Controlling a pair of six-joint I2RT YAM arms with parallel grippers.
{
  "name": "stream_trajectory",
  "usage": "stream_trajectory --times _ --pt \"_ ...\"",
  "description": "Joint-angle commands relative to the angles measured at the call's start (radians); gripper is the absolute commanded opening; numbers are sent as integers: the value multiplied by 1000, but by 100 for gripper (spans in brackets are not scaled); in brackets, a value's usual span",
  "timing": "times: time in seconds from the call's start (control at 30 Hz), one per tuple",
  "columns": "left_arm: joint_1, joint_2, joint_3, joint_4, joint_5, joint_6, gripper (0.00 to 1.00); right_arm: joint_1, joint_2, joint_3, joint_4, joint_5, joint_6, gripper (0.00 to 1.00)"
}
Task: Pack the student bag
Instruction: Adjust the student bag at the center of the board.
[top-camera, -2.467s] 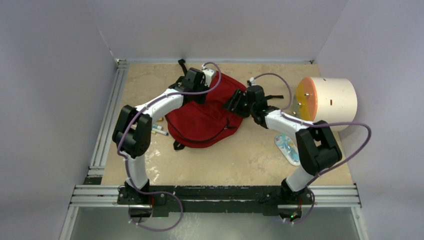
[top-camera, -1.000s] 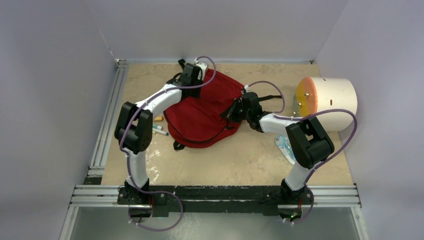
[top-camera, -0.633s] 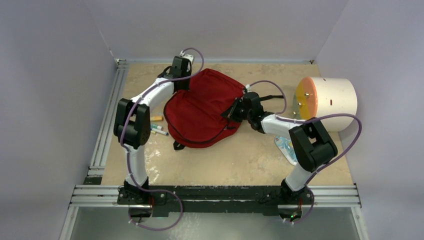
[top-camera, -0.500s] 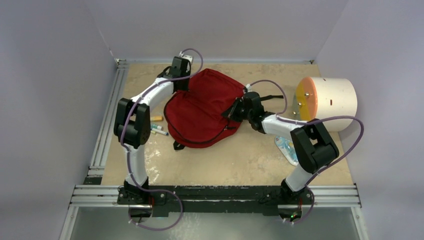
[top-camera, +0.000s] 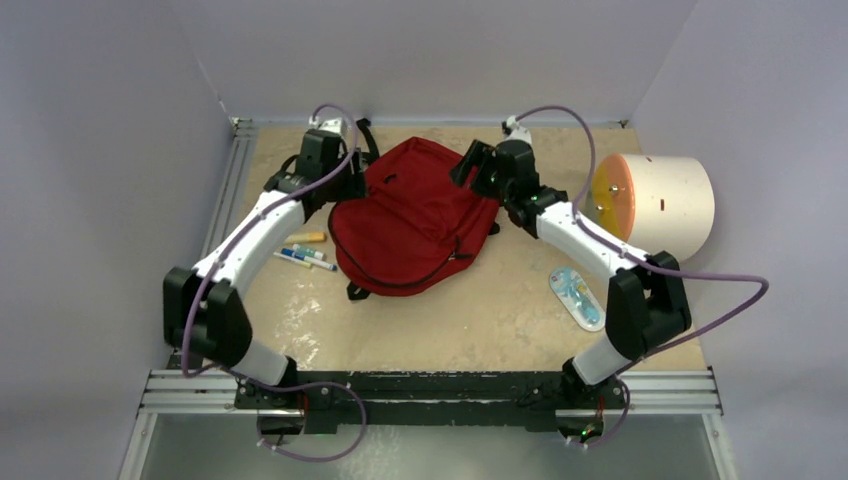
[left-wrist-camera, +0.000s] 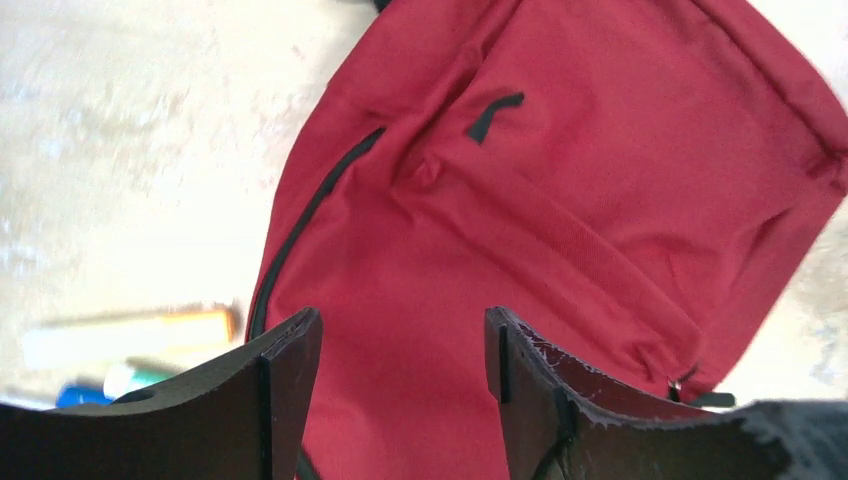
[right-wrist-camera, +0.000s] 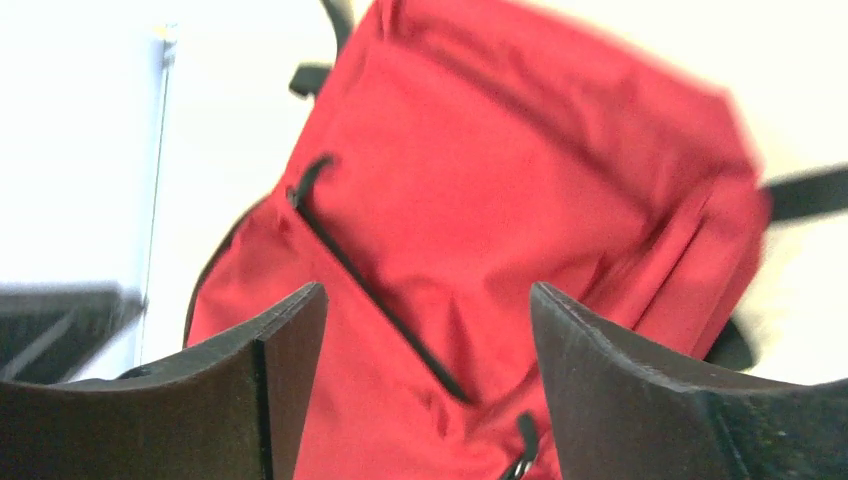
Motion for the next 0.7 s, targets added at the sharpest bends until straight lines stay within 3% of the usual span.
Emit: stream_trajectory --times 0.0,0.13,0.33,0.47,0.67 --pt "3 -173 -148 -95 -56 -227 60 -55 62 165 -71 196 -176 80" --pt "-1 -281 -255 -177 -50 -369 61 -113 207 326 -123 188 -331 85" --pt "-12 -374 -404 -131 18 -447 65 -185 404 522 -124 -64 -509 82" --pt "-19 -352 -429 -91 55 -452 66 -197 537 672 -192 -216 -569 81" --pt "-21 -278 -433 -56 80 -433 66 -199 702 822 -277 -309 -576 76"
